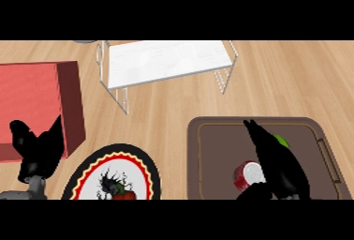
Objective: Pick the can from the tray and place it in the tiered shelf
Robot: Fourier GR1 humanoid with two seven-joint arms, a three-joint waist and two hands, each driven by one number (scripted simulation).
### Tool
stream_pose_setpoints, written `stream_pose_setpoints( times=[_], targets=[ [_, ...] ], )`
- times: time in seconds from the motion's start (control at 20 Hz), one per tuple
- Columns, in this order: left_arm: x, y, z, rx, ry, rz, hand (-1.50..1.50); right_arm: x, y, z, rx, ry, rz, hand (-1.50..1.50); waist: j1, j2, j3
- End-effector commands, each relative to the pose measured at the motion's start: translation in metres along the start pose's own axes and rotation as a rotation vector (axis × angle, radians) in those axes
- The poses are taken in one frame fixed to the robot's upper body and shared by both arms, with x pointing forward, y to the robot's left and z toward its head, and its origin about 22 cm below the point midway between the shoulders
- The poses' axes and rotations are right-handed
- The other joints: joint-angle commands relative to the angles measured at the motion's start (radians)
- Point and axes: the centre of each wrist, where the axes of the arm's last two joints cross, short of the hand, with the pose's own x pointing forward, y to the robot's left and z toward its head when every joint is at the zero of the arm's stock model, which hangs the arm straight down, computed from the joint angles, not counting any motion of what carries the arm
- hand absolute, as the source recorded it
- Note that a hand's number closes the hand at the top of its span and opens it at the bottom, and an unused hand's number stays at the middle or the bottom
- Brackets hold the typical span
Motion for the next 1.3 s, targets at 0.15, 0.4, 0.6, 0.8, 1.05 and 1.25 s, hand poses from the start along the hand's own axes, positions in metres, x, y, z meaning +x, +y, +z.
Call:
stream_pose_setpoints(
  times=[0.15, 0.4, 0.6, 0.8, 1.05, 1.25],
  targets=[
    [-0.024, -0.006, -0.002, -0.016, 0.105, 0.009, 0.0, -0.002, 0.029, -0.005, 0.208, -0.087, 0.17, 1.5, 0.008, 0.022, -0.023],
    [-0.035, -0.026, -0.003, -0.028, 0.095, 0.021, 0.0, -0.001, 0.052, -0.003, 0.185, -0.156, 0.111, 1.5, -0.007, 0.018, -0.022],
    [-0.026, -0.021, -0.009, -0.012, 0.094, 0.035, 0.0, 0.0, 0.056, -0.004, 0.156, -0.223, 0.091, 1.5, -0.008, 0.018, -0.022],
    [-0.012, -0.032, -0.01, -0.069, 0.083, 0.005, 0.0, 0.103, 0.076, 0.0, 0.212, -0.346, 0.126, 1.5, 0.034, 0.029, -0.024],
    [-0.007, -0.037, -0.012, -0.074, 0.079, 0.001, 0.0, 0.159, 0.081, -0.004, 0.198, -0.454, 0.143, 1.5, 0.042, 0.025, -0.023],
    [-0.013, -0.028, -0.017, -0.059, 0.094, 0.02, 0.0, 0.183, 0.063, 0.025, 0.079, -0.562, -0.023, 1.5, 0.032, 0.019, -0.024]
  ],
)
